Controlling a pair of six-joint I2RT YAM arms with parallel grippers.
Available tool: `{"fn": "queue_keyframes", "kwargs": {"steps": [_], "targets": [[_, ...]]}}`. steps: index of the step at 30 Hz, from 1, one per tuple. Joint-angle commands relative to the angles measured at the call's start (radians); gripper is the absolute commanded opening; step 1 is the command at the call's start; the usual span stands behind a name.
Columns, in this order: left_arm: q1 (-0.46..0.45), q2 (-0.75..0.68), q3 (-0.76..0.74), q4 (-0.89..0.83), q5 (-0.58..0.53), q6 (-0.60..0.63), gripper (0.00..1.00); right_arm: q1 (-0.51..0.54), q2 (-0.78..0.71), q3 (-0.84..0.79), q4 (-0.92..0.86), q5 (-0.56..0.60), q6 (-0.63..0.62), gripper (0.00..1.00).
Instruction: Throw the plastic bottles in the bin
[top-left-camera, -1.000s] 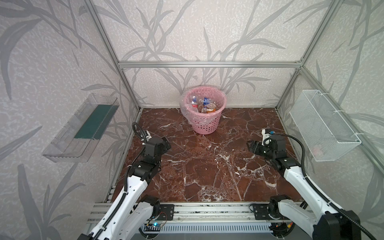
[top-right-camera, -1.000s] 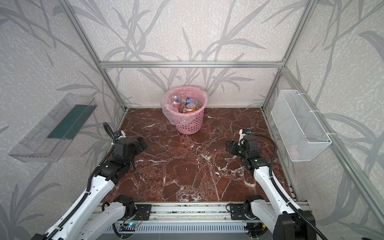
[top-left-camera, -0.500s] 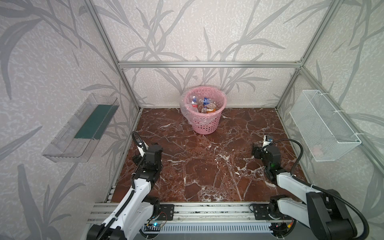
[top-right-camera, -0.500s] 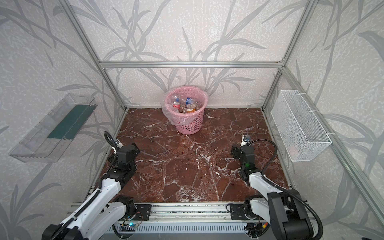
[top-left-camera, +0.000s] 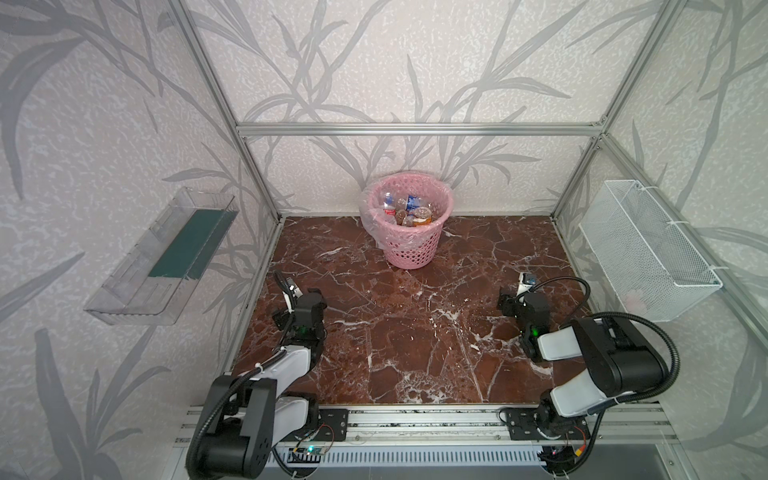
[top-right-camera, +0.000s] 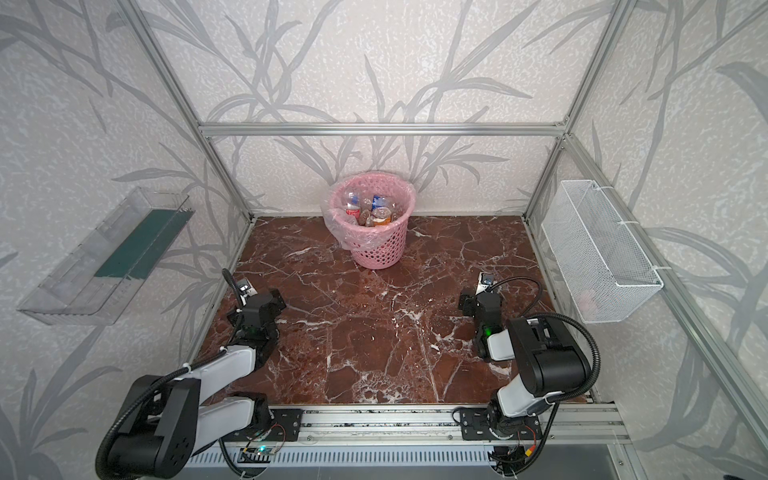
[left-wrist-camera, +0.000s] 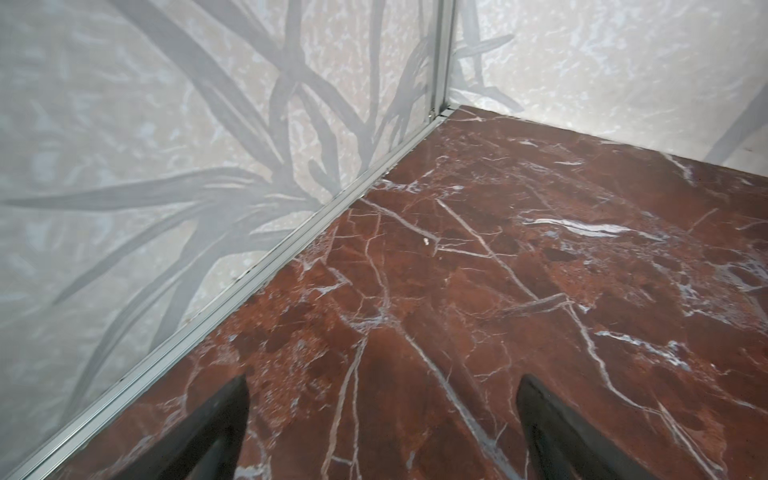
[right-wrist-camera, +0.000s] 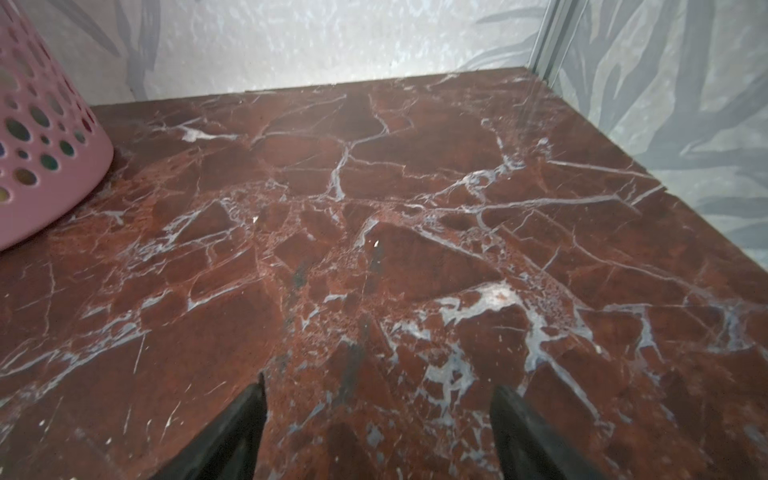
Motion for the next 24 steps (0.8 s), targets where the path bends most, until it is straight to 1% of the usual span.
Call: {"fn": "queue_keyframes", "kwargs": {"steps": [1, 2, 4, 5, 6, 7, 8, 9, 11, 13, 14, 18, 24], "targets": [[0.02, 0.091, 0.038, 0.195, 0.12, 0.099, 0.99, -0.006, -0.003, 0.108, -0.048, -0.068, -0.008, 0.84], [0.028, 0.137, 0.045, 0.234, 0.136, 0.106, 1.0, -0.006, 0.019, 0.088, 0.023, -0.074, -0.008, 0.84], [0.053, 0.233, 0.055, 0.319, 0.222, 0.106, 0.99, -0.006, 0.004, 0.097, -0.029, -0.067, -0.008, 0.84], [0.053, 0.268, 0.071, 0.31, 0.262, 0.118, 0.99, -0.006, 0.004, 0.097, -0.03, -0.067, -0.008, 0.84], [0.053, 0.306, 0.088, 0.321, 0.272, 0.132, 0.99, -0.006, 0.018, 0.089, 0.009, -0.07, -0.008, 0.84], [0.052, 0.325, 0.101, 0.328, 0.287, 0.143, 0.99, -0.006, 0.016, 0.089, 0.01, -0.071, -0.008, 0.84], [0.053, 0.321, 0.131, 0.269, 0.296, 0.148, 0.99, -0.006, 0.009, 0.093, -0.015, -0.072, -0.008, 0.84], [0.053, 0.297, 0.149, 0.184, 0.305, 0.137, 0.99, -0.005, 0.013, 0.091, -0.003, -0.075, -0.008, 0.84], [0.053, 0.318, 0.131, 0.261, 0.3, 0.145, 0.99, -0.005, 0.013, 0.092, 0.01, -0.087, -0.008, 0.84], [0.053, 0.304, 0.145, 0.204, 0.303, 0.139, 0.99, -0.006, 0.015, 0.094, -0.002, -0.091, -0.008, 0.84], [0.054, 0.312, 0.139, 0.234, 0.3, 0.143, 0.99, -0.006, 0.013, 0.095, -0.006, -0.092, -0.008, 0.84], [0.054, 0.303, 0.145, 0.203, 0.305, 0.14, 0.99, -0.006, 0.014, 0.096, -0.005, -0.092, -0.008, 0.84], [0.054, 0.305, 0.143, 0.212, 0.303, 0.143, 0.99, -0.006, 0.014, 0.095, -0.006, -0.092, -0.008, 0.84]]}}
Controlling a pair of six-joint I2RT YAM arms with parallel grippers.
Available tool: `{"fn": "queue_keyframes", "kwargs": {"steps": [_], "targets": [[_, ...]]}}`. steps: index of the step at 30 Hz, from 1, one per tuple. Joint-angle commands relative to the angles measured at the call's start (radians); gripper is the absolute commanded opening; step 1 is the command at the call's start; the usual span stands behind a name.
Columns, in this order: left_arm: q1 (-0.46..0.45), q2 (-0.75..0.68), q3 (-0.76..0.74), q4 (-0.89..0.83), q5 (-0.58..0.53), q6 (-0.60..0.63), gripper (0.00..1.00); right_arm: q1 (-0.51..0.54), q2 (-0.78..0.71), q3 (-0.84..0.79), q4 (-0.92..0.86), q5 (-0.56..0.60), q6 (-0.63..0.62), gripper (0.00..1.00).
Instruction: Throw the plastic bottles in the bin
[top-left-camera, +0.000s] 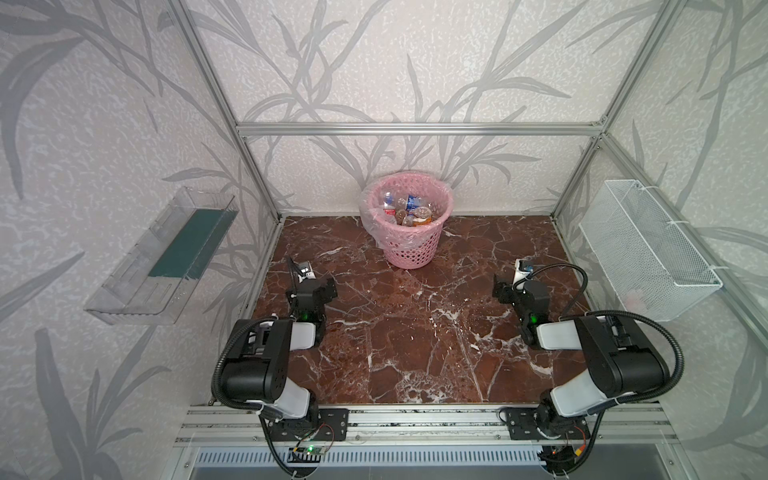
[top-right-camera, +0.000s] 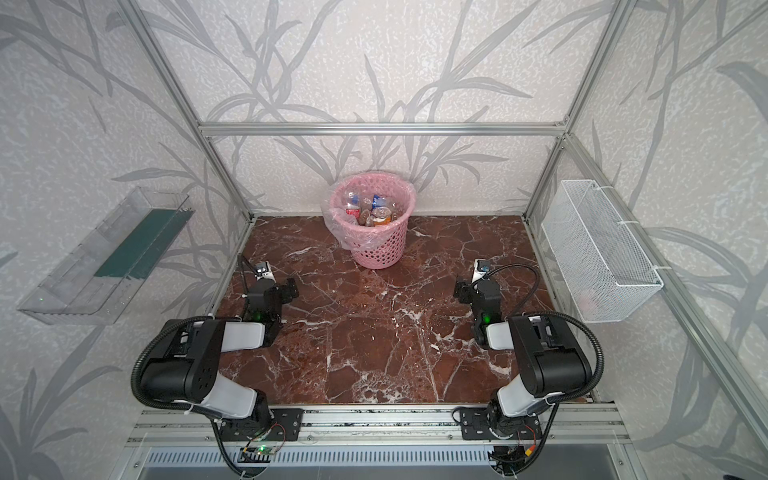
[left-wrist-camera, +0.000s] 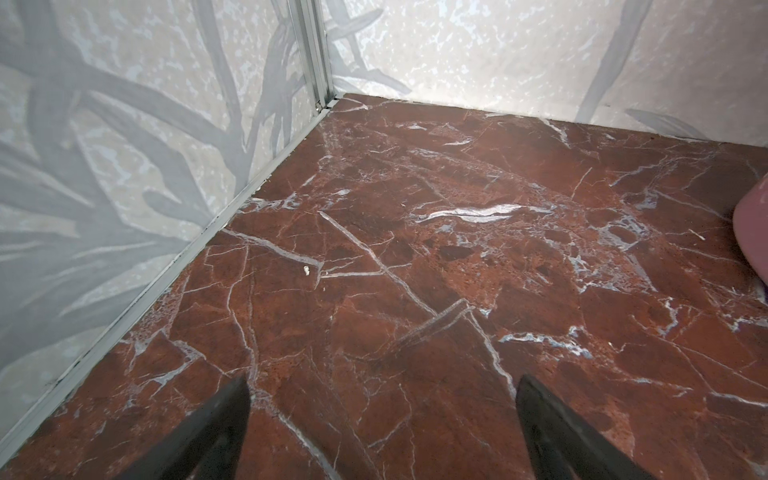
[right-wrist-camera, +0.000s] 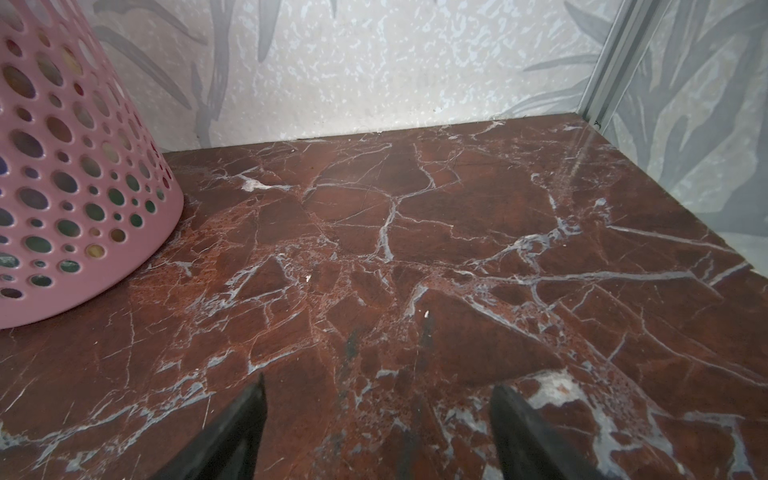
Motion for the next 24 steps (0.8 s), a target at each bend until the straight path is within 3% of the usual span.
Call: {"fn": "queue_keyframes", "kwargs": {"steps": [1, 17, 18, 19, 20, 22, 24], "targets": [[0.002, -0.009, 0.013, -0.004, 0.006, 0.018, 0.99, -0.005, 0.006, 0.004, 0.011, -0.005, -0.008, 0.84], [0.002, -0.009, 0.012, -0.003, 0.006, 0.018, 0.99, -0.005, 0.005, -0.004, 0.023, -0.034, -0.008, 0.84], [0.002, -0.01, 0.013, -0.003, 0.006, 0.019, 0.99, -0.005, 0.005, -0.025, 0.066, -0.128, -0.211, 1.0], [0.002, -0.009, 0.013, -0.003, 0.007, 0.019, 0.99, -0.002, 0.01, -0.052, 0.125, -0.186, -0.244, 0.99], [0.002, -0.009, 0.012, -0.002, 0.006, 0.018, 0.99, -0.002, 0.012, -0.062, 0.145, -0.147, -0.23, 0.99], [0.002, -0.009, 0.013, -0.003, 0.007, 0.018, 0.99, -0.005, 0.006, -0.019, 0.052, 0.098, -0.15, 0.99], [0.002, -0.009, 0.012, -0.003, 0.007, 0.018, 0.99, -0.004, -0.007, -0.016, 0.029, 0.032, -0.15, 0.99]]}}
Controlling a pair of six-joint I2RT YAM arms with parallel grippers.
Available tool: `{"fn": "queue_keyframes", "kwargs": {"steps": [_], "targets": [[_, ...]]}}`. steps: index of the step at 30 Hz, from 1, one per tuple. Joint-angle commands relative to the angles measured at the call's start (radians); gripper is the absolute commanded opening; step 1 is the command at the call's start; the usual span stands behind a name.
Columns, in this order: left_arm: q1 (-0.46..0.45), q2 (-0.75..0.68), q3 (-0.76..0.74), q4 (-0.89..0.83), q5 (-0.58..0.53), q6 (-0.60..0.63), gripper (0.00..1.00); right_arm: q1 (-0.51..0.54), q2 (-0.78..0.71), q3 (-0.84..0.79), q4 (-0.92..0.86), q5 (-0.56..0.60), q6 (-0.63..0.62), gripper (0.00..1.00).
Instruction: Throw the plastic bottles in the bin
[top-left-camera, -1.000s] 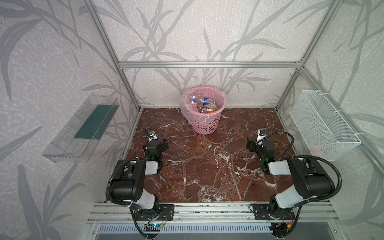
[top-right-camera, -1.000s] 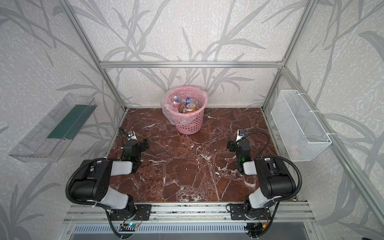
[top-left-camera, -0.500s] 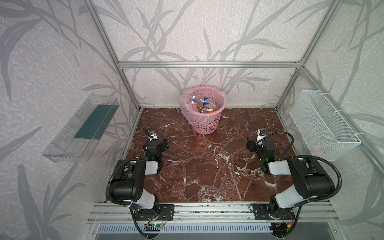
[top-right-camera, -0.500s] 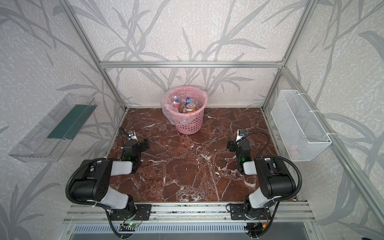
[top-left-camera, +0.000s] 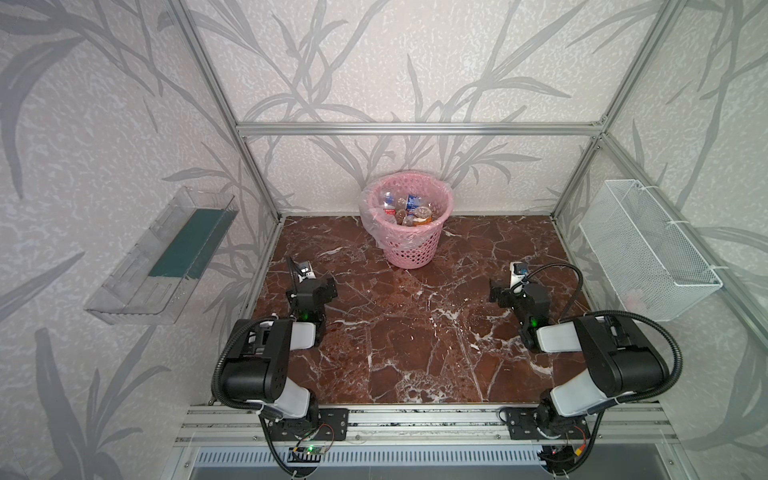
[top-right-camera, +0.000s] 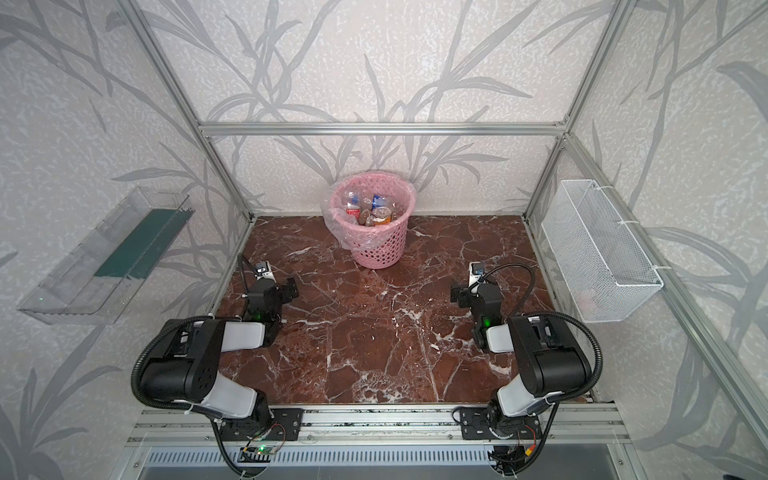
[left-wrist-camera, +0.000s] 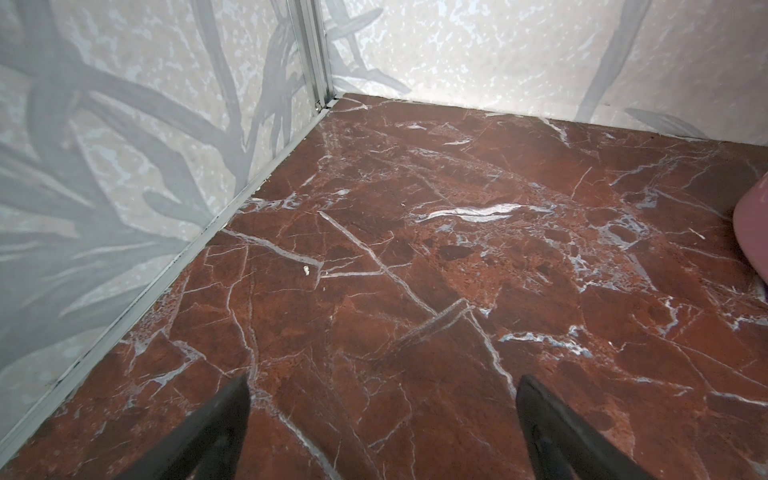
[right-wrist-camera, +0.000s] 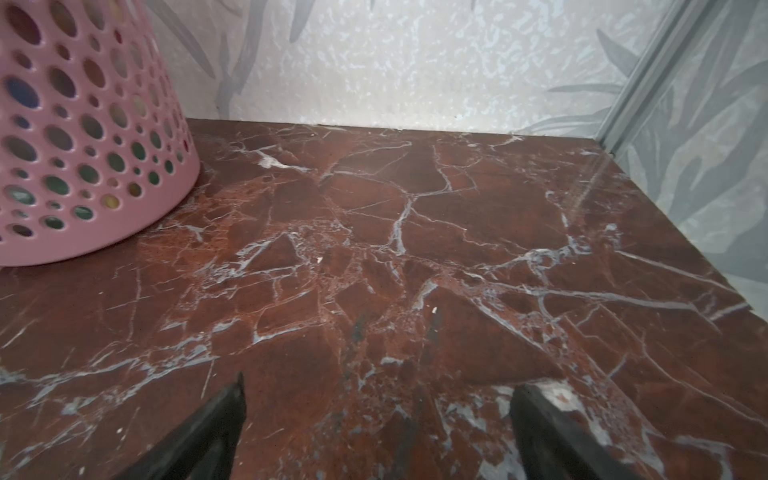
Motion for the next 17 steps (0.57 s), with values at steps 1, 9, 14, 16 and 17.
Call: {"fn": "queue_keyframes", "kwargs": {"steps": [1, 9, 14, 16, 17], "targets": [[0.002, -0.009, 0.013, -0.003, 0.006, 0.018, 0.99, -0.004, 0.011, 0.026, 0.014, 0.02, -0.021, 0.99], [0.003, -0.009, 0.012, -0.002, 0.005, 0.018, 0.99, -0.003, 0.009, 0.025, 0.008, -0.136, -0.104, 0.99], [0.002, -0.01, 0.012, -0.003, 0.006, 0.018, 0.99, -0.002, 0.007, 0.03, -0.005, -0.138, -0.104, 0.99], [0.002, -0.009, 0.012, -0.003, 0.006, 0.018, 0.99, -0.003, 0.005, 0.031, -0.008, -0.138, -0.103, 0.99], [0.002, -0.009, 0.013, -0.003, 0.005, 0.018, 1.0, -0.003, 0.006, 0.03, -0.003, -0.137, -0.103, 0.99]]}}
